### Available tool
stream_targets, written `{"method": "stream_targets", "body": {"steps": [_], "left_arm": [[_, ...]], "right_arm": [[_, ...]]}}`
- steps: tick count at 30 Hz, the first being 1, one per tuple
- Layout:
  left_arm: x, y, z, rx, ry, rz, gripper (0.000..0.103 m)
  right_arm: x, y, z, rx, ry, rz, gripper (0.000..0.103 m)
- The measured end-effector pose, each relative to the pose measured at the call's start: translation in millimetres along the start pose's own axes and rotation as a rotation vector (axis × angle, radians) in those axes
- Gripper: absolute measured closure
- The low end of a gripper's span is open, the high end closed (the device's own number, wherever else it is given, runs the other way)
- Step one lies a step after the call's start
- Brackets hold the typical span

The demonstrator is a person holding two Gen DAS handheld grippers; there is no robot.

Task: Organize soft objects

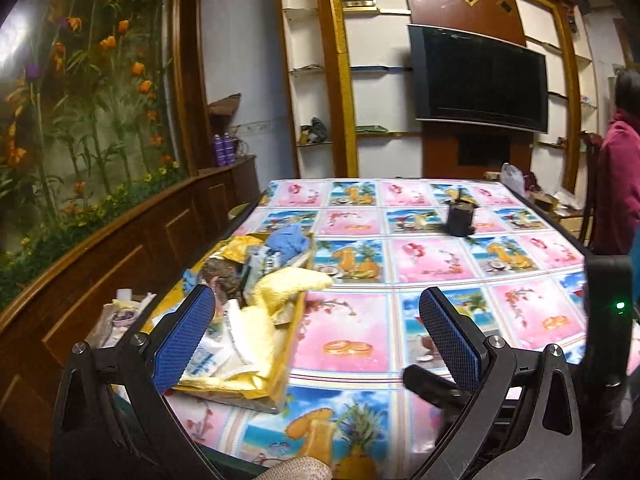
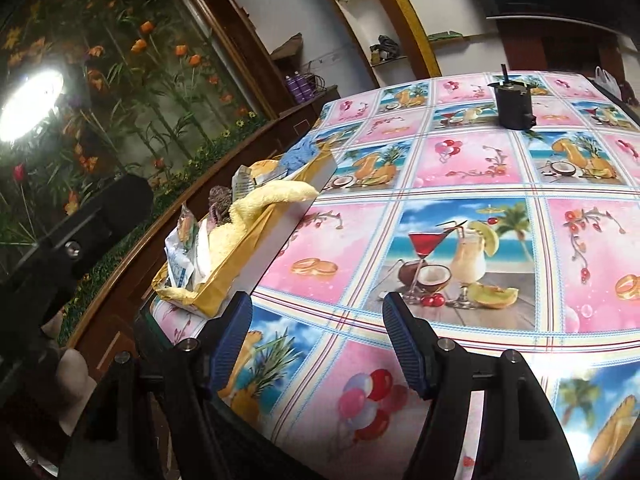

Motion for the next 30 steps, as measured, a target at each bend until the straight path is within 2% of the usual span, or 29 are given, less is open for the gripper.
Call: {"method": "stream_targets", "body": {"steps": [5,16,21,30], "left_arm": [[-2.1,21.0,-7.0,0.086,-0.017,0.013,0.0],[-13.2,61.8,-27.5,0.205,0.052,0.058,0.0],[-18.8,73.2,-36.5,0.226,0.113,0.08,0.0],[-22.2,79.7,-42.4,0.248,0.145,0.09,0.0]], "right_arm": [[-0.4,4.2,-7.1,-0.046,0.026,0.029,0.034],[-6.4,31.8,-26.8,-0.073,0.086,0.124,0.034],[-9.2,40.2,-33.6,-0.075,0.111,0.152,0.034],[-9.4,36.7,-38.8,-0.077,0.141,0.128,0.034]]}}
Point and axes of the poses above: each gripper's, at about its wrist camera, not at the fingertips, and z roughly against the way its jaws point, y to its left, x to its top, the point moved 3 cm from there along -z, roughly the way its jaws point, and after that the axes turned 8 degrees about z, right-handed, at the moved point
